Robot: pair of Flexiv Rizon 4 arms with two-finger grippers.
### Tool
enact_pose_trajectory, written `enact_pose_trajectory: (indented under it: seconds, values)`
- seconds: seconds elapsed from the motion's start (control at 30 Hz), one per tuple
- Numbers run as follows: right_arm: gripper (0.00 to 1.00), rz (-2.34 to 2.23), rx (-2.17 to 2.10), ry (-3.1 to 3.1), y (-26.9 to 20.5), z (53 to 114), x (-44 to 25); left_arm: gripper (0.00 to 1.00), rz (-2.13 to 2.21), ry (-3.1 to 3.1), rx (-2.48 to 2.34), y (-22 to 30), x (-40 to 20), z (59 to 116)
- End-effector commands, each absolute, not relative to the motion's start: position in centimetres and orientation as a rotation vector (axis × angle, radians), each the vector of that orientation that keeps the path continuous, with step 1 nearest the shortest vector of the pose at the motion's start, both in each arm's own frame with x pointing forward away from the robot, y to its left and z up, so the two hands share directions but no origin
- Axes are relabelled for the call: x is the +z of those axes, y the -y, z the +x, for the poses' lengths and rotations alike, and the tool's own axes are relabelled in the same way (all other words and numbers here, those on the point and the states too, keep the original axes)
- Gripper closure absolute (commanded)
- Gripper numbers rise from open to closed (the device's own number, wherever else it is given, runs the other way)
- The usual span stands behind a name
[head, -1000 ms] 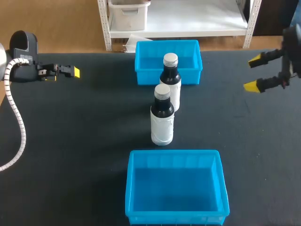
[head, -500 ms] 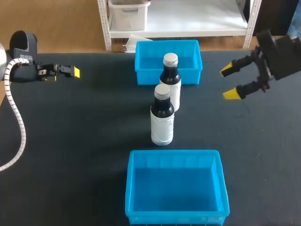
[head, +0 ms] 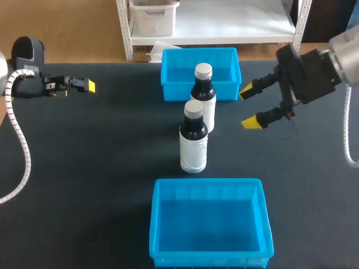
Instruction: Pick up the bottle, and place it in the far bin if it is heavy, or in the near bin if it is light.
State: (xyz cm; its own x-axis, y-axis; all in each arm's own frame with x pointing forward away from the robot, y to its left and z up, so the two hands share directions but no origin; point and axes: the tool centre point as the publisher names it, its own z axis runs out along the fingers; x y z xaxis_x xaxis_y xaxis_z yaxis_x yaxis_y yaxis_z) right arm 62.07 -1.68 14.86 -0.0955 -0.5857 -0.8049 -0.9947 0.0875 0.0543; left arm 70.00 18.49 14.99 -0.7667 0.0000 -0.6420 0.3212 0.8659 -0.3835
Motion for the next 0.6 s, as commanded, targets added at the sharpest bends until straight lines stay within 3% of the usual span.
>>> enact_pose_trajectory:
  seconds: [0.03, 0.6]
  values:
    - [0.0, -1.571, 0.853, -1.756, -0.2, 61.9, 14.3, 0.0, 0.231, -2.375, -0.637, -18.5, 15.0, 70.0]
    - [0.0, -1.678, 0.938, -1.685, -4.9, 61.2, 13.5, 0.0, 0.231, -2.375, -0.637, -18.5, 15.0, 70.0]
